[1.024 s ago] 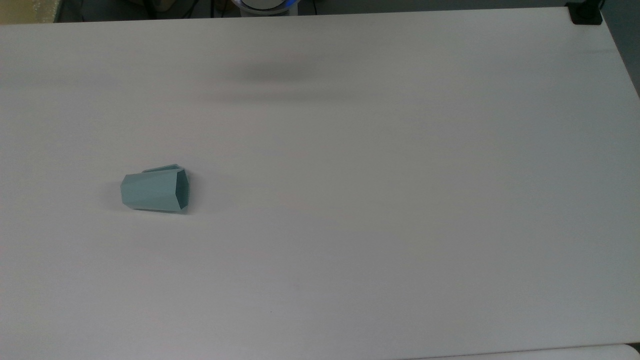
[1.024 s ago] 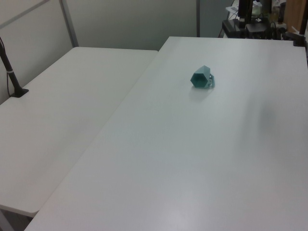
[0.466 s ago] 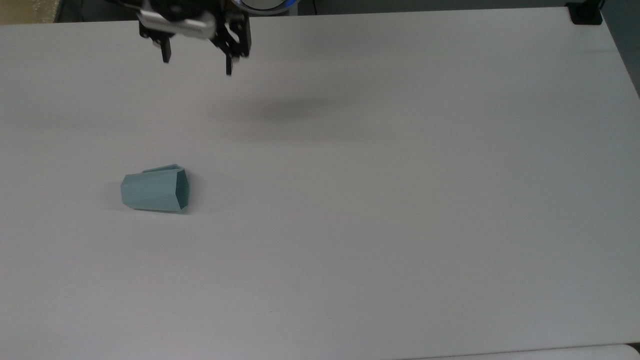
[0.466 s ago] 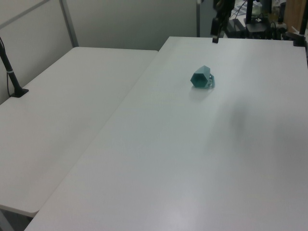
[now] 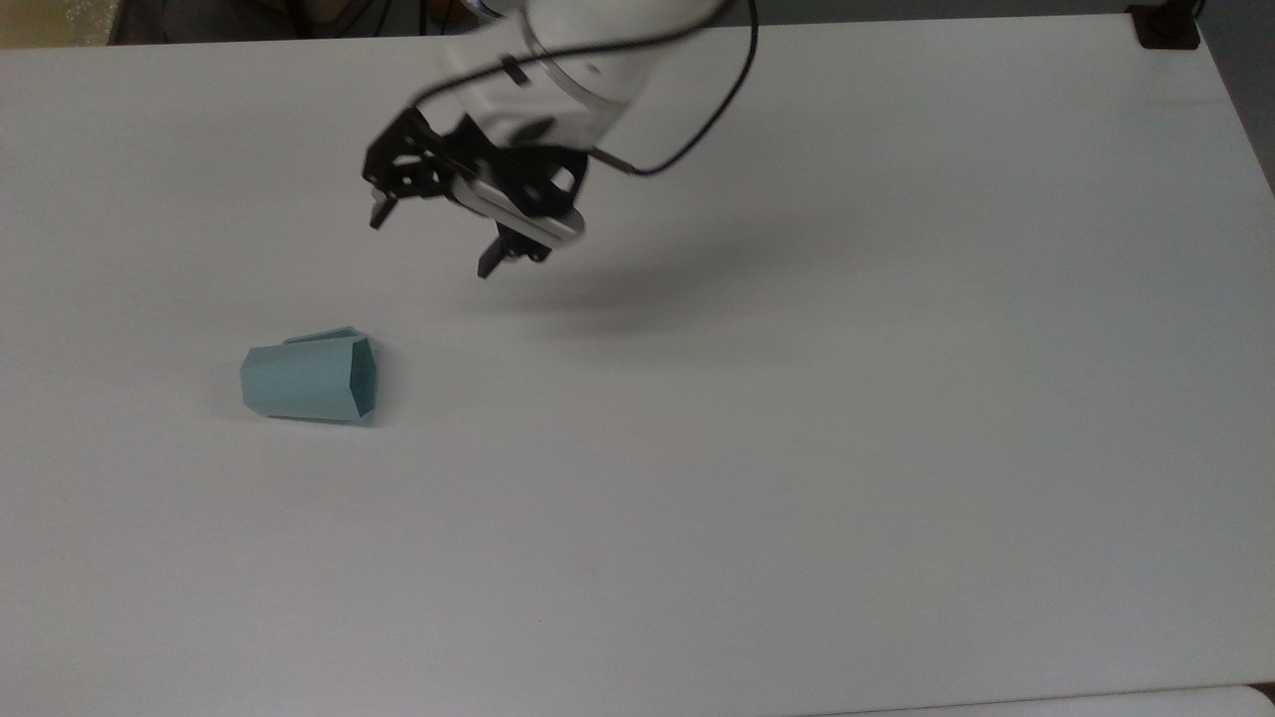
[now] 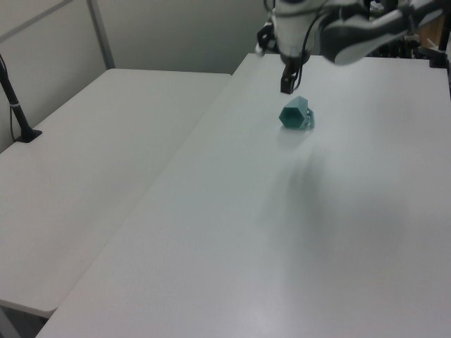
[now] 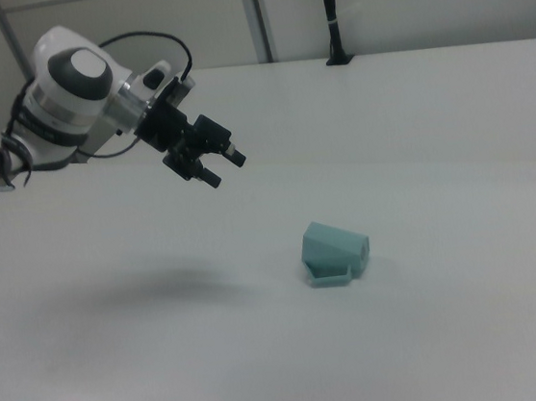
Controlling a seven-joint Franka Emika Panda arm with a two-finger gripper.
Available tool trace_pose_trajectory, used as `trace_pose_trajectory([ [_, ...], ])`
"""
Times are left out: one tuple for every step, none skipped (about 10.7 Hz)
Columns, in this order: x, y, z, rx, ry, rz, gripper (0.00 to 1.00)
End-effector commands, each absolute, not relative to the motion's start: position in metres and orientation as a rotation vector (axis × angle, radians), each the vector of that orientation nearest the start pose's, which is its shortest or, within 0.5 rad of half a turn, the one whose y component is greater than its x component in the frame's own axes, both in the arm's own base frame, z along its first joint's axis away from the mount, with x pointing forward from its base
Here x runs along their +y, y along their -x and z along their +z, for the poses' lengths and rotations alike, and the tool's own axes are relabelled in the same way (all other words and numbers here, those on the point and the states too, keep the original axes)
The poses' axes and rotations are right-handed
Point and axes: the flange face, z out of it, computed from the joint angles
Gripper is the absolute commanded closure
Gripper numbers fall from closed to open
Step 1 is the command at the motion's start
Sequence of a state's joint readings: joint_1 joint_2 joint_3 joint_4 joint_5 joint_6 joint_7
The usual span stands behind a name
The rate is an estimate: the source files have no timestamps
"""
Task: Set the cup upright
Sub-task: 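Move the gripper down toward the teal cup lying on its side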
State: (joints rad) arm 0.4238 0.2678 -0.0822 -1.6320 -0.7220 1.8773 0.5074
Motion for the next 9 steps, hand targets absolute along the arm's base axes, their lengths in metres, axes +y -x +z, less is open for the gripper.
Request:
trace_pose_trajectory([
  [0.194, -0.651, 0.449, 0.141, -2.293, 0.356, 0.00],
  [0.195, -0.655, 0.436, 0.172, -2.250, 0.347, 0.00],
  [0.195, -0.658, 0.421, 0.203, -2.206, 0.335, 0.00],
  [0.193, -0.660, 0.402, 0.214, -2.186, 0.306, 0.00],
  [0.186, -0.662, 0.391, 0.209, -2.182, 0.282, 0.00],
  [0.179, -0.662, 0.380, 0.204, -2.176, 0.256, 0.00],
  [0.170, -0.658, 0.367, 0.183, -2.170, 0.235, 0.00],
  [0.160, -0.661, 0.356, 0.143, -2.169, 0.227, 0.00],
  [0.153, -0.663, 0.342, 0.130, -2.166, 0.207, 0.00],
])
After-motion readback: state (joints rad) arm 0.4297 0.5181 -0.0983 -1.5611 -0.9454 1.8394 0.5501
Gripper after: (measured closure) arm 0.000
